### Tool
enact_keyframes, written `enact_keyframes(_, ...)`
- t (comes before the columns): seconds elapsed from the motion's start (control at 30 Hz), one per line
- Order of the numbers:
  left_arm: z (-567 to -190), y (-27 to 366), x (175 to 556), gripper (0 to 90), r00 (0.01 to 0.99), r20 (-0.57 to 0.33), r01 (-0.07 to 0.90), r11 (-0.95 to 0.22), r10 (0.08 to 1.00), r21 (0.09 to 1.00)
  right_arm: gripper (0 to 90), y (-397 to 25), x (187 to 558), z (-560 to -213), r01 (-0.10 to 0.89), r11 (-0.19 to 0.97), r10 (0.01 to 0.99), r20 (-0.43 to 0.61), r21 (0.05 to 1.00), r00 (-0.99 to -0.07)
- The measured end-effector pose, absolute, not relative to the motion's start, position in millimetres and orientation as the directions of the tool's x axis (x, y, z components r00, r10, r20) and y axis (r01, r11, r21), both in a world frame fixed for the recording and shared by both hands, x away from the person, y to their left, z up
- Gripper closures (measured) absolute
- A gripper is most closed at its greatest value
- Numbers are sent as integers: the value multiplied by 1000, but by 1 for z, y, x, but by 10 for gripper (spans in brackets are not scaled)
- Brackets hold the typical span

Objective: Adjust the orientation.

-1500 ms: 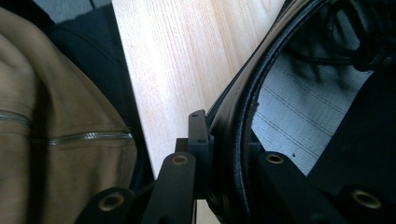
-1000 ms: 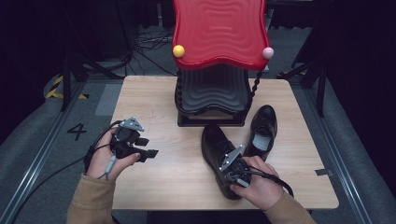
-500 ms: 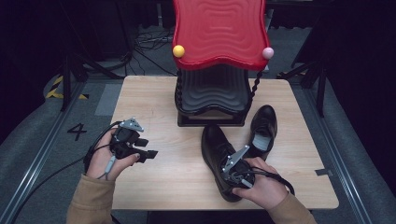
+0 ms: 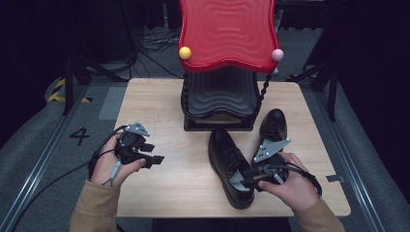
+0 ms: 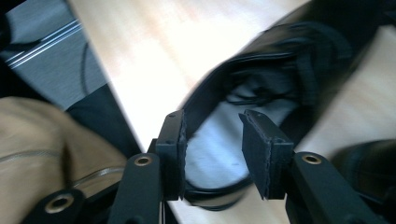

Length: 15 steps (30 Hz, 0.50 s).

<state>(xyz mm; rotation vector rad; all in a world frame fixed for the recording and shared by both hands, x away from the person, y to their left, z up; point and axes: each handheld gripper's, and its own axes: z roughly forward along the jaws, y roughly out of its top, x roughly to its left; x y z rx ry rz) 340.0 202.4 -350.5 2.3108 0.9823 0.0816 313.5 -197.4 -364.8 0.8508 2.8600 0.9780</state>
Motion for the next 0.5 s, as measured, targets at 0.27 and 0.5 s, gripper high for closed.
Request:
enact_keyframes(0.27,-349,207,339,434,712,-177,637,-519,680,570,606,-222,340,-353,543,601,617,90,586,-781)
enact_keyframes(0.5,-349,208,339,434,712,-178,637,-519,679,570,589,-239,361,-353,609,561,698,75,561,-712)
